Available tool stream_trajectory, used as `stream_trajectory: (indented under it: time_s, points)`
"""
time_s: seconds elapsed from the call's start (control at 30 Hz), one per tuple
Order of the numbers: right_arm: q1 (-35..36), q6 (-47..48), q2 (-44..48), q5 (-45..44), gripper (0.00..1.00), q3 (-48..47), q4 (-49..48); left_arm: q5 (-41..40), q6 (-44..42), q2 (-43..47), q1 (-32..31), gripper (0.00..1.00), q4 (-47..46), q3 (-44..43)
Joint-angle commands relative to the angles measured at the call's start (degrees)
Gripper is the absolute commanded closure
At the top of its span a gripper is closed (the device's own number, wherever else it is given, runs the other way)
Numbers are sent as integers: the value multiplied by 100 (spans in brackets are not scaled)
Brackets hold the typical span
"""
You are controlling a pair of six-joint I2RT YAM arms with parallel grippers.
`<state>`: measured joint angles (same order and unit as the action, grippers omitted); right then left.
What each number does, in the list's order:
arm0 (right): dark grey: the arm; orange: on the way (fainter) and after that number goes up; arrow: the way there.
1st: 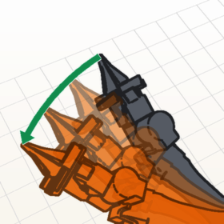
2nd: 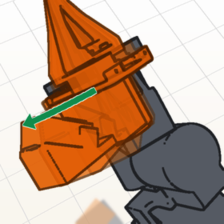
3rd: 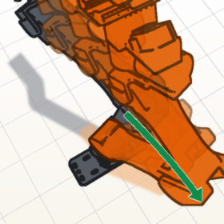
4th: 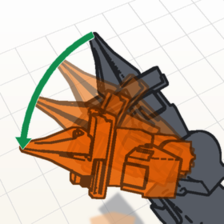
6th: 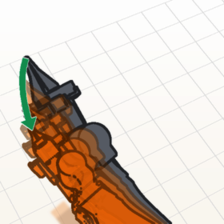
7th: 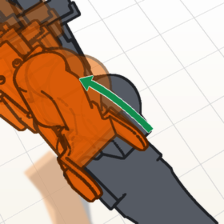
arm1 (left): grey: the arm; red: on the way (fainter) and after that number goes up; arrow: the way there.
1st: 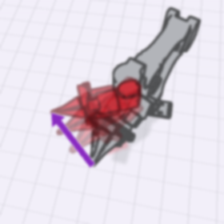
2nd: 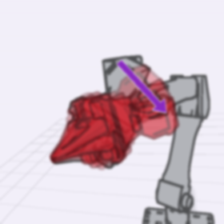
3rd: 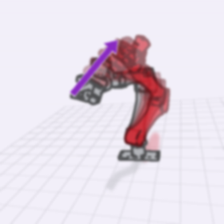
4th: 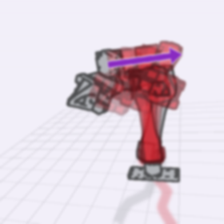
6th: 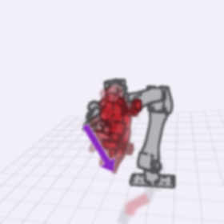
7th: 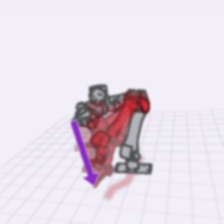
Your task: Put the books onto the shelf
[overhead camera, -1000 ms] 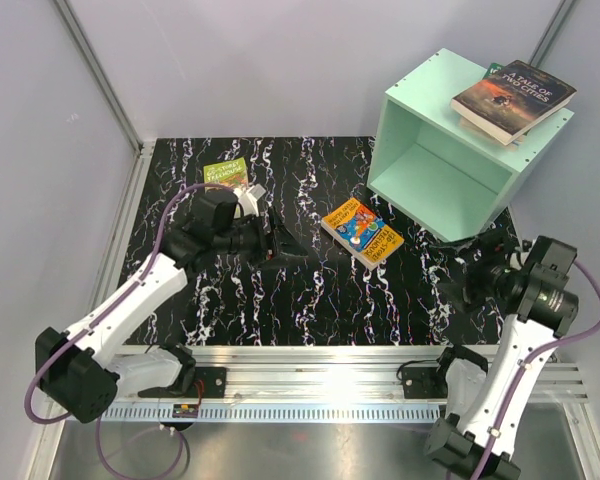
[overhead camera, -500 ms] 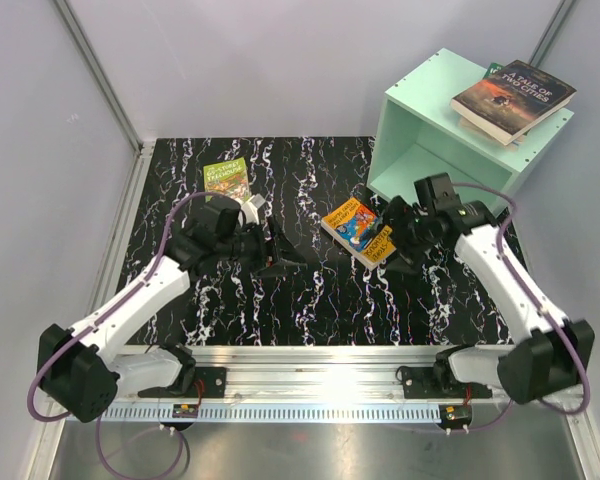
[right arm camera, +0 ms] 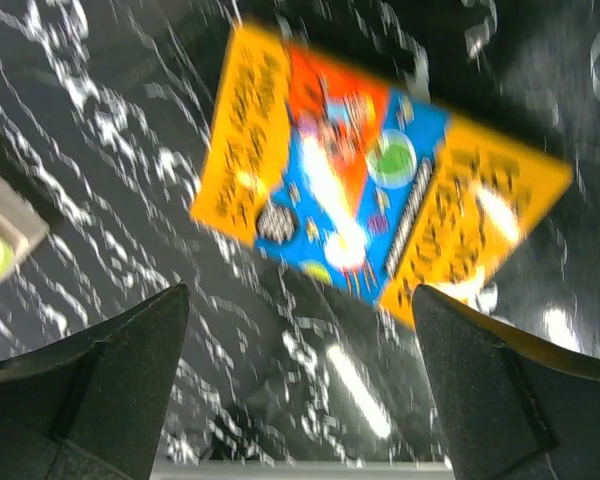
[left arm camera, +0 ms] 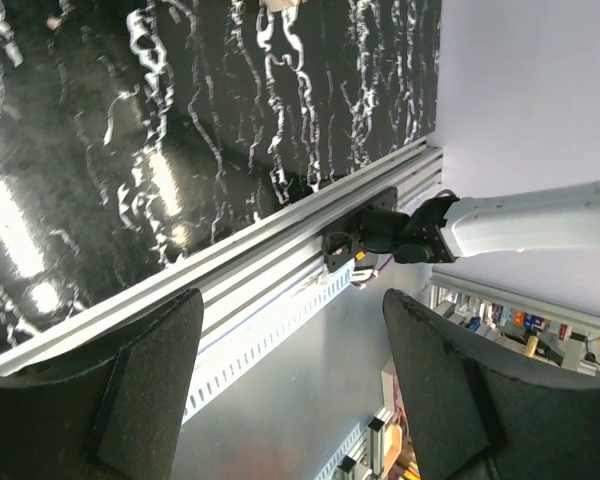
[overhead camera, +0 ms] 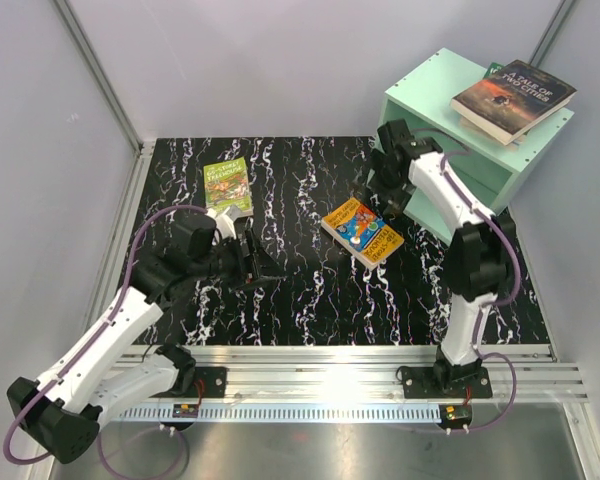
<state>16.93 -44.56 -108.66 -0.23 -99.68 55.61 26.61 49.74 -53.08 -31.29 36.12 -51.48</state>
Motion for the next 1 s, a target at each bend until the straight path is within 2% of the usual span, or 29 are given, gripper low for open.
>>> stream_trajectory:
  time_s: [0.0, 0.3, 0.57, 0.97]
  points:
    - [-189, 447, -732, -628, 0, -920, 423, -393, 80, 306, 17, 25, 343, 121]
    - [-822, 623, -1525, -381, 0, -764, -7, -1034, 211, 763, 26, 25, 897, 42]
    - [-840, 826, -1869, -426, 0, -527, -200, -1290, 467, 940, 35, 25, 914, 226]
    - [-718, 536, -1115, 427, 2, 1318, -1070, -1343, 502, 659, 35, 25, 660, 305]
